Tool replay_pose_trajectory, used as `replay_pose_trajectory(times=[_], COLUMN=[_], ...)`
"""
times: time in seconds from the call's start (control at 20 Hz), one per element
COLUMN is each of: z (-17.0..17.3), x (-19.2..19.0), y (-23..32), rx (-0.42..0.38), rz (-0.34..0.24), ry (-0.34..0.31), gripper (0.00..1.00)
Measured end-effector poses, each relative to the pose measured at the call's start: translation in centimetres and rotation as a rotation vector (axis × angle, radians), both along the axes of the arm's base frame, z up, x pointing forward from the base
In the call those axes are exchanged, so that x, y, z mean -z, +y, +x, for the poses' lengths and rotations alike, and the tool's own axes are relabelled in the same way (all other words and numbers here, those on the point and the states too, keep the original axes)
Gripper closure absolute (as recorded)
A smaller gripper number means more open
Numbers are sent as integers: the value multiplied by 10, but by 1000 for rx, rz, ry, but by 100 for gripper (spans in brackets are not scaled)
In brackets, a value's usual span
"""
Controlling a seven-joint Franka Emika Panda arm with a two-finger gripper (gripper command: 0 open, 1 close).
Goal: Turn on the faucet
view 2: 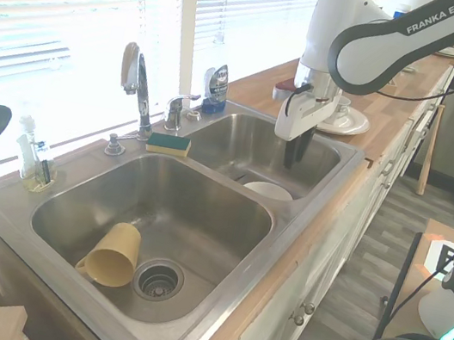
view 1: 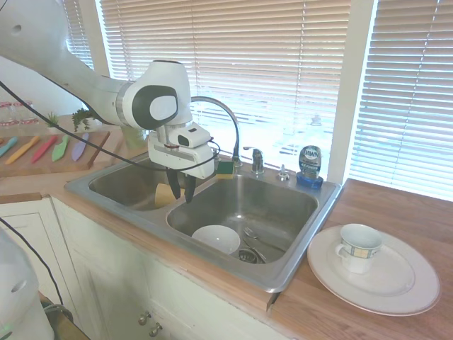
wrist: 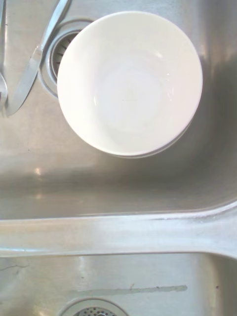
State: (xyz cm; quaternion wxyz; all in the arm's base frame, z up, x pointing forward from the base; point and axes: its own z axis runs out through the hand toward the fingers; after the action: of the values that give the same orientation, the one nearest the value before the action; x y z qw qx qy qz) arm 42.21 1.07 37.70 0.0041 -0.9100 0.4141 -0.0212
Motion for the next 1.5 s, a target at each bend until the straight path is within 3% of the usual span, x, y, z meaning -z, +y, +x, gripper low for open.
replay_pose_trajectory(times=[0.45, 0.65, 1.2, 1.5], z=[1, 19, 168, 227], x=[-1, -10, -8, -16], y=[1, 6, -3, -7], rx=[8, 14, 100, 119], rz=[-1, -9, -33, -38], ry=[-4, -24, -48, -66], gripper=[100, 100, 100, 100])
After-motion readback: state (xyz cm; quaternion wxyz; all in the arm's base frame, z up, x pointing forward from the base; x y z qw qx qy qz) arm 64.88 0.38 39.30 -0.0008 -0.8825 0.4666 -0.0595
